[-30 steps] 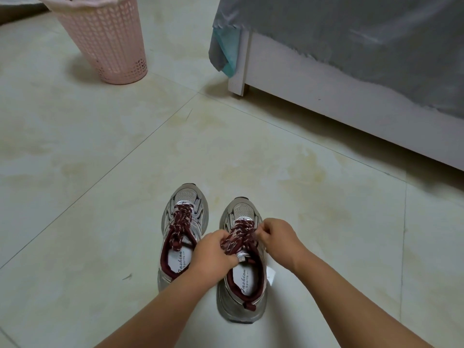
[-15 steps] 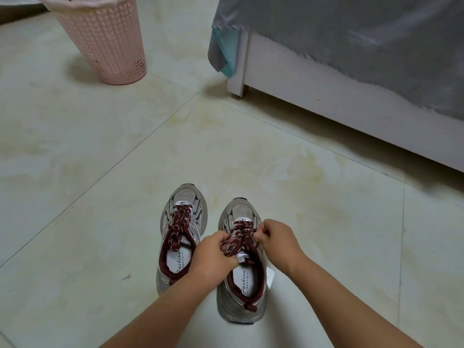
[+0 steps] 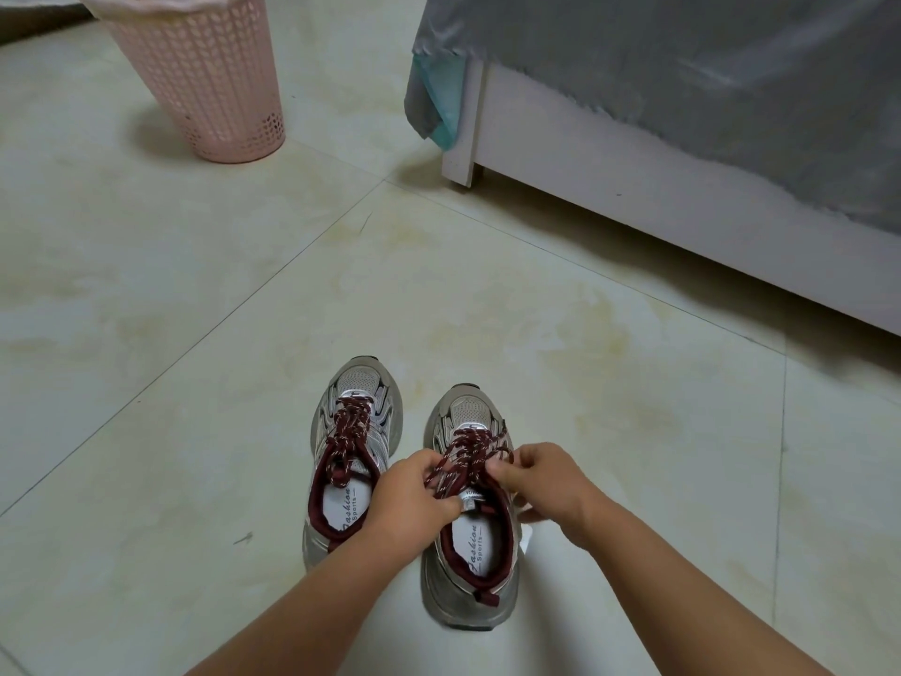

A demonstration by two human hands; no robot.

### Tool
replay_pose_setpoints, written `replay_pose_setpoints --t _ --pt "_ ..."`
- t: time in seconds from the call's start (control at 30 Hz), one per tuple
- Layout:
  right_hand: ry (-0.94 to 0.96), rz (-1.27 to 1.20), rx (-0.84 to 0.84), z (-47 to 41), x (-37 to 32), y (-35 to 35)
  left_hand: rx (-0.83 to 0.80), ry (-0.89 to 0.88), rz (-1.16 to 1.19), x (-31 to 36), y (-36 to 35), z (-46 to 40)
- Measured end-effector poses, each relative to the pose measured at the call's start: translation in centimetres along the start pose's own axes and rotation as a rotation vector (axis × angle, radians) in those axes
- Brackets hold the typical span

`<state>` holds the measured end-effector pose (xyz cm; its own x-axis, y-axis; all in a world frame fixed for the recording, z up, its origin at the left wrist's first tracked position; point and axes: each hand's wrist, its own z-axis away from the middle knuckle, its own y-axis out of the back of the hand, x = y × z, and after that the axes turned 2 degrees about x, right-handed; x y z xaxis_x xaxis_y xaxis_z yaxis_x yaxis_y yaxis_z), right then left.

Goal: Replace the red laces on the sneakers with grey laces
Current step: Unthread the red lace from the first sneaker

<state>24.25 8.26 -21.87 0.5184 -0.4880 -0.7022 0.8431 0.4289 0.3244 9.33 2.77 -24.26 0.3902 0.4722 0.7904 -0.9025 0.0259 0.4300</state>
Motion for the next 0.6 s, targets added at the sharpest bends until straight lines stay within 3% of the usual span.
replay_pose_setpoints --t 0.1,0.27,0.43,0.6 --pt "-0.032 -0.105 -0.015 0.2 0.3 -0.1 -0.002 -0.004 -0.001 0.0 -0.1 0.0" --pt "0.054 -0.001 0.271 -0.7 0.1 0.5 -0.016 0.001 0.012 -0.1 -0.1 0.0" --pt "-0.062 -0.045 0.003 0.0 0.4 -0.1 0.000 -0.011 0.009 -0.1 -0.1 -0.1" --pt "0.036 0.009 0.321 -1.0 0.4 0.5 -0.013 -0.009 0.012 -0.1 -0.1 0.0"
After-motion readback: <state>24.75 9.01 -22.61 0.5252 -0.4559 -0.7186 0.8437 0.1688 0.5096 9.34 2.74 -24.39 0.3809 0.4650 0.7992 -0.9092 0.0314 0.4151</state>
